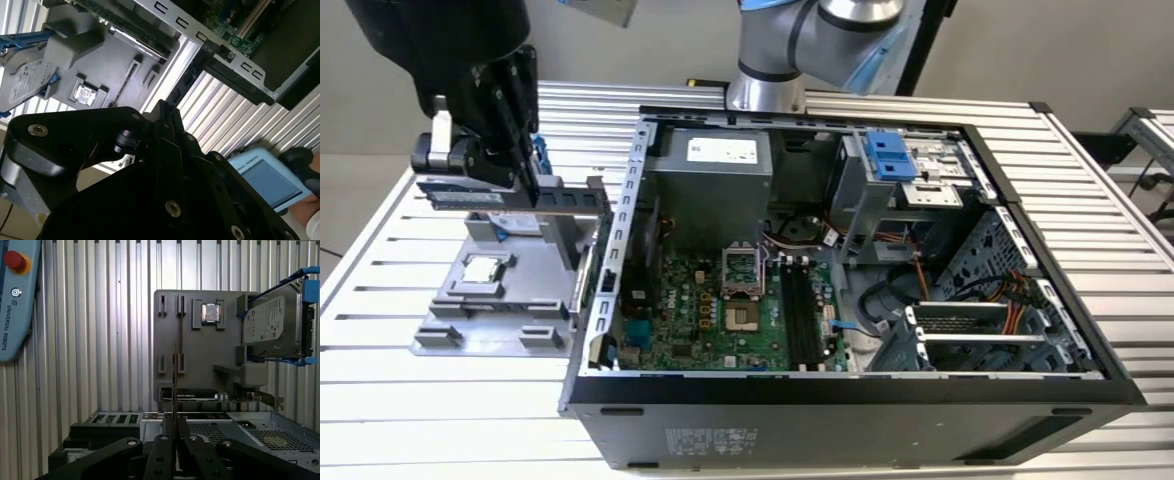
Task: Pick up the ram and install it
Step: 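Pick up the ram and move it above insertion slot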
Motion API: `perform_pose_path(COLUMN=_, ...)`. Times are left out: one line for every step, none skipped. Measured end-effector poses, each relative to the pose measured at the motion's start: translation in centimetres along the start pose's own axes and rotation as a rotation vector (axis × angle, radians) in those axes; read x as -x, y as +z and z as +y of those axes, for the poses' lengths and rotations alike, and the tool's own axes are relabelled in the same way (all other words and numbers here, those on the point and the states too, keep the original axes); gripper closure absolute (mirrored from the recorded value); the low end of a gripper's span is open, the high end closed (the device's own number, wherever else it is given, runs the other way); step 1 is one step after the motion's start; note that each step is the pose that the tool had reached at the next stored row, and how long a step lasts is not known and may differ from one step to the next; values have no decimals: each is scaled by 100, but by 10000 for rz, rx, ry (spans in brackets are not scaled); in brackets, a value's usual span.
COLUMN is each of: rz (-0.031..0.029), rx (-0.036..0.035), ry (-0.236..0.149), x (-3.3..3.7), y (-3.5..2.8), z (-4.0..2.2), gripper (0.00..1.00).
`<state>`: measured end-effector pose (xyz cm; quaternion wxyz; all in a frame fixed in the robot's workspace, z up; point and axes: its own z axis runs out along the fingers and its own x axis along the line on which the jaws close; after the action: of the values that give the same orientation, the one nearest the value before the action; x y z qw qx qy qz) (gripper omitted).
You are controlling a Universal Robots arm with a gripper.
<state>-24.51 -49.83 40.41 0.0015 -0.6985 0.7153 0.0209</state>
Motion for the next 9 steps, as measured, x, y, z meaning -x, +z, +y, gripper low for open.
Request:
perform_pose_path(rz=0, rx=3, ry=0, x=1, y=-1, z=-22, gripper=100)
perform_pose_path(rz=1, rx=7, ry=0, x=1, y=-2, z=-48, gripper=100)
perform_pose_path(rz=1, rx=10, ry=0, x=1, y=-3, z=-69, gripper=100)
perform_pose_path(rz=0, rx=14, ry=0, x=2, y=-4, z=-92, gripper=100)
perform_pose_path(rz=0, rx=17, ry=1, x=3, y=-5, z=-117, gripper=100)
perform_pose_path(rz=0, rx=20, ry=1, x=3, y=-6, z=-140, gripper=100)
perform_pose_path(rz=0, rx=22, ry=1, x=4, y=-6, z=-162, gripper=100)
perform_pose_path(rz=0, rx=27, ry=1, x=4, y=-8, z=-187, gripper=100)
perform_pose_path(rz=1, rx=30, ry=1, x=5, y=-9, z=-210, gripper=100)
